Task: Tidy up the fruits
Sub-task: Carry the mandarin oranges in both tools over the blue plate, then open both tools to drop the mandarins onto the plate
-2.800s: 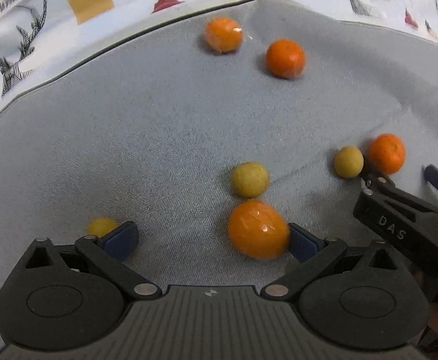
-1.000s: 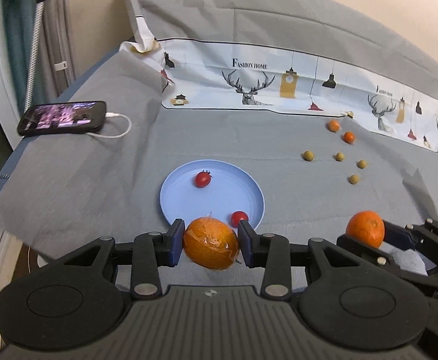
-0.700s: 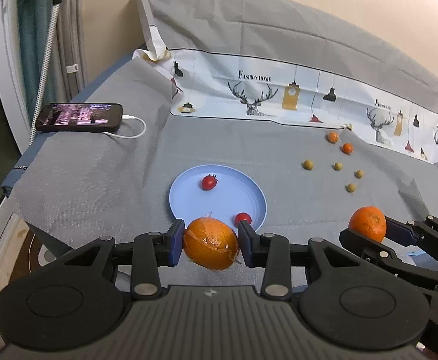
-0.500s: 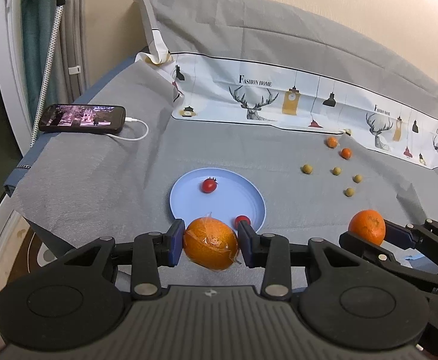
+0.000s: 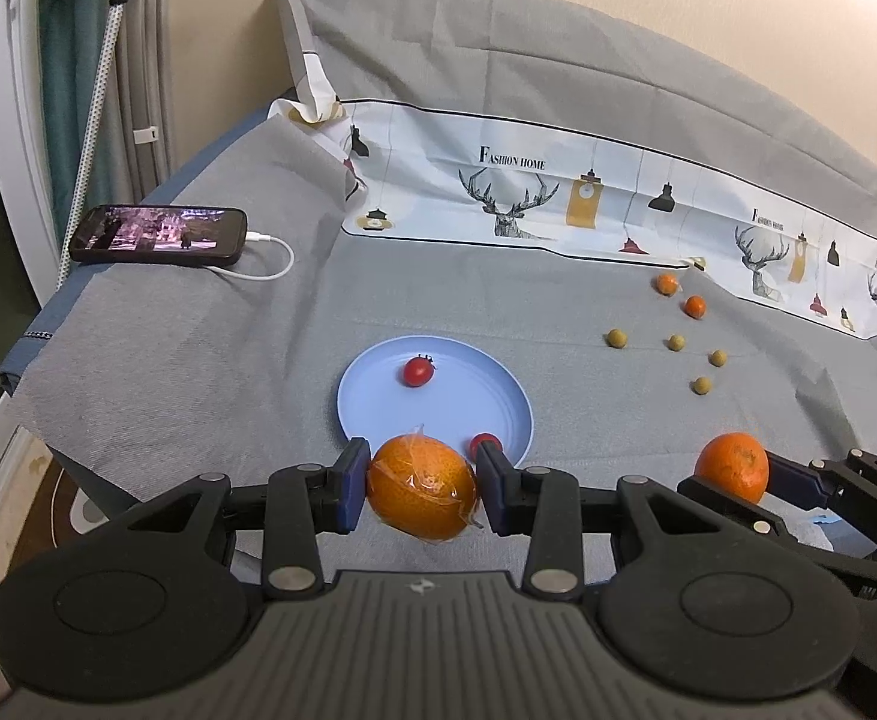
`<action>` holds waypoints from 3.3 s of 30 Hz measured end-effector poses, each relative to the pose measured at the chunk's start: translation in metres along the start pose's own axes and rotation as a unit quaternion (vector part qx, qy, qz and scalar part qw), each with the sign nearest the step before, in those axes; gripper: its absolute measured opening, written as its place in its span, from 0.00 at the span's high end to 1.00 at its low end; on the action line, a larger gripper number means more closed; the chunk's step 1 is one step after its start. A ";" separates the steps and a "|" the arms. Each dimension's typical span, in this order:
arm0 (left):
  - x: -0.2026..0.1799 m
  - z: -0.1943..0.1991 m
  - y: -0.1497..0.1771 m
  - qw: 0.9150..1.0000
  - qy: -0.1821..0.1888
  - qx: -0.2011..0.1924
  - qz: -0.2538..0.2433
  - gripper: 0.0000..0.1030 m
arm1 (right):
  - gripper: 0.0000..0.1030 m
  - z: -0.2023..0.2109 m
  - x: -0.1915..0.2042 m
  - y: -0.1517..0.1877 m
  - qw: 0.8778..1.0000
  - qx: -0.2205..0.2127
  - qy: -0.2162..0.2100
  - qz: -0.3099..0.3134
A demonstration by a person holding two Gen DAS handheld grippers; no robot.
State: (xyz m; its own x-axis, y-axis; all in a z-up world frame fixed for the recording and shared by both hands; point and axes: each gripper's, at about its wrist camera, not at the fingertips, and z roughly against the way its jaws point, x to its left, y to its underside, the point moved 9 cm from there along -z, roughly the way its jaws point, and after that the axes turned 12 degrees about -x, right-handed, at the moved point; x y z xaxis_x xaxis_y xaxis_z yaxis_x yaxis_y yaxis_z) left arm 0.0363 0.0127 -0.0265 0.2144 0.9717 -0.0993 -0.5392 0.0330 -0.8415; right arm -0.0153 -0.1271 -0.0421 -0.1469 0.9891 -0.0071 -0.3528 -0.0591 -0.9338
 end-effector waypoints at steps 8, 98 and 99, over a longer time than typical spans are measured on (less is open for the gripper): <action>0.003 -0.009 0.002 1.000 -0.003 0.009 0.003 0.59 | 0.63 -0.007 -0.001 0.003 1.000 0.011 -0.002 -0.003; 0.025 -0.089 0.031 0.994 -0.070 0.081 -0.033 0.00 | 0.04 -0.088 -0.002 0.034 0.993 0.118 -0.015 -0.012; 0.024 -0.084 0.032 0.994 -0.068 0.080 -0.033 0.00 | 0.04 -0.082 -0.003 0.031 0.994 0.111 -0.012 -0.011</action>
State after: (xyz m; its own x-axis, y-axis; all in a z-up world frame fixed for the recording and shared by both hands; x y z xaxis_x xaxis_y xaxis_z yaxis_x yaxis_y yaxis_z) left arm 0.0926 0.0170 -0.1000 0.1466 0.9886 0.0353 -0.6527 0.1235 -0.7475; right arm 0.0499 -0.1204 -0.1002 -0.1586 0.9870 0.0244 -0.5503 -0.0678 -0.8322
